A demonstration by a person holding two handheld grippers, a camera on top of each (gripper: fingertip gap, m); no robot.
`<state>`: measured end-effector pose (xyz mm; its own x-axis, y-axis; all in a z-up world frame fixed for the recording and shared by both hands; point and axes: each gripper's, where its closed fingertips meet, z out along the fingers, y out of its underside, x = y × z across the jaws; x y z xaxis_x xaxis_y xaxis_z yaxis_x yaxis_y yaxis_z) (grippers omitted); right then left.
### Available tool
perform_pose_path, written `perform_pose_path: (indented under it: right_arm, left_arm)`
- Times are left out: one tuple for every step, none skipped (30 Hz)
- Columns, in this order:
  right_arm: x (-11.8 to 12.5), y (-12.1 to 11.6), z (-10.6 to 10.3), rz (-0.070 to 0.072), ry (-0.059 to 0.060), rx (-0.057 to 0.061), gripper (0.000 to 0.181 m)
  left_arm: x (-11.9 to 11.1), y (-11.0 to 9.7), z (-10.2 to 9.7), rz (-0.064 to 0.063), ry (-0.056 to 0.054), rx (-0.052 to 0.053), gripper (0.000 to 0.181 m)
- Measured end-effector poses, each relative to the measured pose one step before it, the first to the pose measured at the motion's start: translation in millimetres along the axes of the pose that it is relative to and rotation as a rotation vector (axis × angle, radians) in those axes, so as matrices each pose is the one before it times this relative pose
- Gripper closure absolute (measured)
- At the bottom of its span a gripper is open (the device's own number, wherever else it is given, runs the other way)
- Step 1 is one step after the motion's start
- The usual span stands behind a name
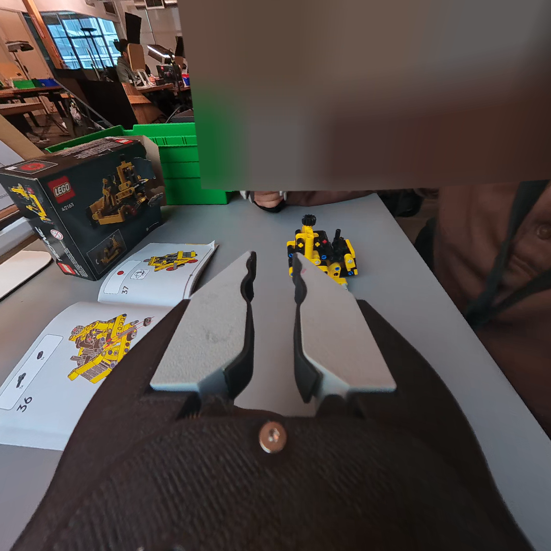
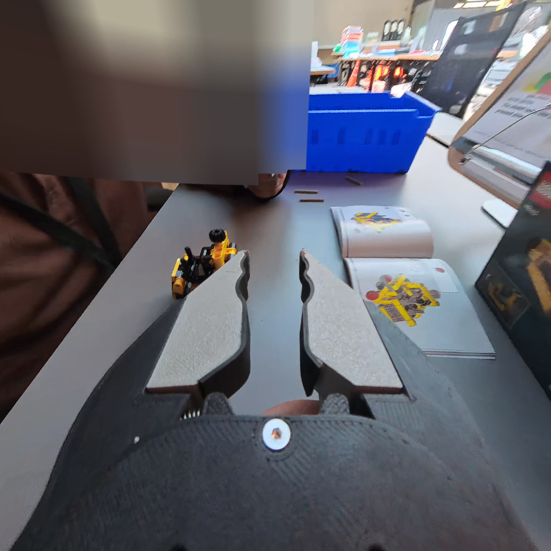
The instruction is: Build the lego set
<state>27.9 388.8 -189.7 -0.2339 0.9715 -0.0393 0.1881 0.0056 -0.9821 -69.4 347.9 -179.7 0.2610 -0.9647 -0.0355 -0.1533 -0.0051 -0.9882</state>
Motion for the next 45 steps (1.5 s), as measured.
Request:
perform_pose_path:
  right_arm:
    - [-2.22, 2.34, 1.70, -0.0057, -0.0094, -0.0183, 0.150]
    - [-1.63, 1.66, 1.49, -0.0067, -0.0063, -0.0138, 0.150]
    - [-1.03, 1.25, 1.08, -0.0038, -0.0053, -0.0102, 0.150]
    - [-0.39, 1.04, 0.96, 0.0012, -0.0044, -0.0087, 0.150]
    - [-0.03, 0.84, 0.64, 0.0050, -0.0043, -0.0067, 0.150]
    - [0.58, 0.54, 0.36, 0.0080, -0.0027, -0.0039, 0.150]
    - [0.90, 0.21, 0.06, 0.0106, -0.0018, -0.0009, 0.150]
    - [0.85, -0.11, -0.16, 0.0111, -0.0028, 0.0011, 0.149]
    - [0.70, -0.30, -0.23, 0.0094, -0.0022, 0.0019, 0.149]
    - [0.45, -0.25, -0.29, 0.0049, -0.0002, 0.0021, 0.149]
    - [-0.03, -0.05, -0.13, -0.0021, 0.0013, 0.0009, 0.148]
    - [-0.43, 0.09, 0.11, -0.0077, 0.0031, -0.0009, 0.148]
    - [-0.68, 0.35, 0.32, -0.0096, 0.0025, -0.0034, 0.148]
    - [-0.99, 0.69, 0.53, -0.0090, -0.0002, -0.0059, 0.148]
    - [-1.07, 0.89, 0.78, -0.0076, -0.0015, -0.0075, 0.148]
    - [-1.17, 1.07, 0.73, -0.0057, -0.0020, -0.0083, 0.148]
    - [-1.25, 0.99, 0.74, -0.0041, -0.0026, -0.0087, 0.148]
    - [-1.33, 1.22, 0.96, -0.0031, -0.0026, -0.0094, 0.148]
    - [-1.39, 1.41, 0.97, -0.0030, -0.0018, -0.0113, 0.148]
    - [-1.11, 1.54, 1.23, -0.0049, 0.0014, -0.0131, 0.148]
    - [-1.05, 1.64, 1.37, -0.0078, 0.0045, -0.0137, 0.148]
    - [-1.46, 1.51, 1.36, -0.0096, 0.0046, -0.0130, 0.148]
    - [-1.67, 1.24, 1.17, -0.0091, 0.0047, -0.0115, 0.148]
    - [-1.49, 1.04, 0.92, -0.0075, 0.0069, -0.0093, 0.148]
    - [-1.41, 0.63, 0.81, -0.0066, 0.0070, -0.0067, 0.148]
    - [-1.45, 0.54, 0.59, -0.0060, 0.0070, -0.0055, 0.148]
    - [-0.99, 0.59, 0.53, -0.0056, 0.0076, -0.0059, 0.149]
    - [-0.76, 0.65, 0.22, -0.0036, 0.0057, -0.0053, 0.149]
    - [-0.67, 0.42, -0.15, 0.0020, 0.0022, -0.0026, 0.149]
    - [-0.42, 0.29, -0.56, 0.0078, -0.0003, -0.0006, 0.149]
    - [0.13, 0.63, -0.88, 0.0094, 0.0007, -0.0013, 0.149]
    - [0.71, 0.59, -0.90, 0.0088, 0.0031, -0.0009, 0.149]
    - [1.10, 0.36, -1.17, 0.0078, 0.0053, 0.0012, 0.149]
    - [1.17, 0.01, -1.28, 0.0069, 0.0064, 0.0037, 0.149]
    - [0.96, -0.21, -1.44, 0.0063, 0.0064, 0.0051, 0.148]
    - [0.53, -0.02, -1.48, 0.0061, 0.0054, 0.0044, 0.148]
    - [-0.22, 0.08, -1.27, 0.0065, 0.0019, 0.0027, 0.148]
    - [-1.22, 0.66, -0.89, 0.0072, -0.0030, -0.0010, 0.148]
    - [-2.13, 1.14, -0.50, 0.0068, -0.0056, -0.0055, 0.148]
    - [-2.38, 1.14, 0.00, 0.0036, -0.0050, -0.0071, 0.148]
    - [-2.76, 1.05, 0.46, -0.0021, -0.0033, -0.0076, 0.147]
    - [-2.68, 1.16, 0.87, -0.0060, -0.0019, -0.0091, 0.147]
    - [-2.45, 1.25, 0.95, -0.0059, -0.0005, -0.0106, 0.147]
    - [-2.16, 1.13, 1.00, -0.0038, -0.0003, -0.0100, 0.147]
    - [-1.81, 0.93, 1.02, -0.0036, -0.0005, -0.0085, 0.147]
  left_arm:
    - [1.62, 1.18, 1.01, 0.0103, 0.0032, -0.0093, 0.160]
    - [1.86, 1.48, 1.27, 0.0115, 0.0046, -0.0123, 0.160]
    - [1.99, 1.53, 1.24, 0.0111, 0.0071, -0.0113, 0.160]
    - [1.36, 1.39, 1.24, 0.0066, 0.0057, -0.0110, 0.160]
    - [0.92, 1.15, 1.08, 0.0025, 0.0047, -0.0095, 0.160]
    - [0.44, 0.85, 0.68, 0.0011, 0.0031, -0.0064, 0.159]
    - [0.19, 0.23, 0.22, 0.0004, 0.0009, -0.0023, 0.159]
    - [0.07, -0.04, -0.06, -0.0001, 0.0006, 0.0004, 0.159]
    - [-0.08, -0.03, -0.02, -0.0013, 0.0004, 0.0004, 0.159]
    - [-0.14, -0.03, -0.02, -0.0009, 0.0001, 0.0004, 0.159]
    - [0.13, 0.01, 0.03, 0.0008, -0.0002, -0.0003, 0.159]
    - [0.17, 0.21, 0.27, 0.0016, -0.0001, -0.0023, 0.159]
    - [0.21, 0.71, 0.54, 0.0016, 0.0008, -0.0051, 0.159]
    - [0.47, 0.69, 0.61, 0.0023, 0.0020, -0.0061, 0.159]
    - [0.58, 0.78, 0.75, 0.0033, 0.0016, -0.0064, 0.159]
    - [0.54, 0.78, 0.78, 0.0052, 0.0007, -0.0067, 0.159]
    - [0.82, 0.71, 0.66, 0.0079, -0.0001, -0.0065, 0.159]
    - [1.07, 0.79, 0.85, 0.0102, 0.0002, -0.0071, 0.159]
    - [1.30, 1.01, 1.01, 0.0113, 0.0013, -0.0088, 0.159]
    - [1.43, 1.08, 1.09, 0.0118, 0.0015, -0.0100, 0.159]
    - [1.62, 1.24, 1.17, 0.0129, 0.0017, -0.0113, 0.159]
    - [1.70, 1.30, 1.34, 0.0153, 0.0009, -0.0122, 0.159]
    - [1.69, 1.52, 1.49, 0.0170, -0.0009, -0.0138, 0.159]
    - [1.68, 1.80, 1.60, 0.0177, -0.0010, -0.0156, 0.160]
    - [1.94, 1.75, 1.69, 0.0178, 0.0000, -0.0165, 0.160]
    - [1.76, 1.70, 1.67, 0.0167, 0.0004, -0.0154, 0.159]
    - [1.52, 1.60, 1.41, 0.0141, 0.0000, -0.0137, 0.160]
    - [1.13, 1.15, 1.21, 0.0114, -0.0004, -0.0112, 0.159]
    - [0.85, 0.90, 0.87, 0.0094, -0.0012, -0.0084, 0.159]
    - [0.66, 0.65, 0.66, 0.0069, -0.0011, -0.0056, 0.159]
    - [0.39, 0.33, 0.32, 0.0041, -0.0013, -0.0034, 0.159]
    - [0.15, 0.07, 0.12, 0.0023, -0.0010, -0.0013, 0.159]
    - [-0.11, -0.02, -0.09, 0.0004, -0.0011, 0.0003, 0.159]
    - [-0.21, -0.05, -0.01, -0.0011, -0.0013, 0.0008, 0.160]
    - [-0.20, -0.16, -0.14, -0.0009, -0.0014, 0.0011, 0.160]
    - [-0.20, -0.05, -0.14, 0.0003, -0.0017, 0.0009, 0.160]
    - [0.00, -0.01, 0.04, 0.0013, -0.0016, -0.0009, 0.160]
    - [0.32, 0.32, 0.39, 0.0037, -0.0006, -0.0032, 0.159]
    - [0.81, 0.53, 0.50, 0.0072, -0.0002, -0.0054, 0.159]
    - [1.38, 0.75, 0.69, 0.0115, 0.0009, -0.0072, 0.159]
    - [2.93, 0.14, 0.30, 0.0179, 0.0075, -0.0034, 0.158]
    - [3.44, -1.42, -0.55, 0.0171, 0.0063, 0.0069, 0.158]
    - [2.17, -3.05, -0.87, 0.0021, 0.0004, 0.0159, 0.158]
    - [3.00, -4.43, -0.82, -0.0134, 0.0092, 0.0220, 0.159]
    - [4.03, -4.54, -0.09, -0.0221, 0.0178, 0.0201, 0.158]
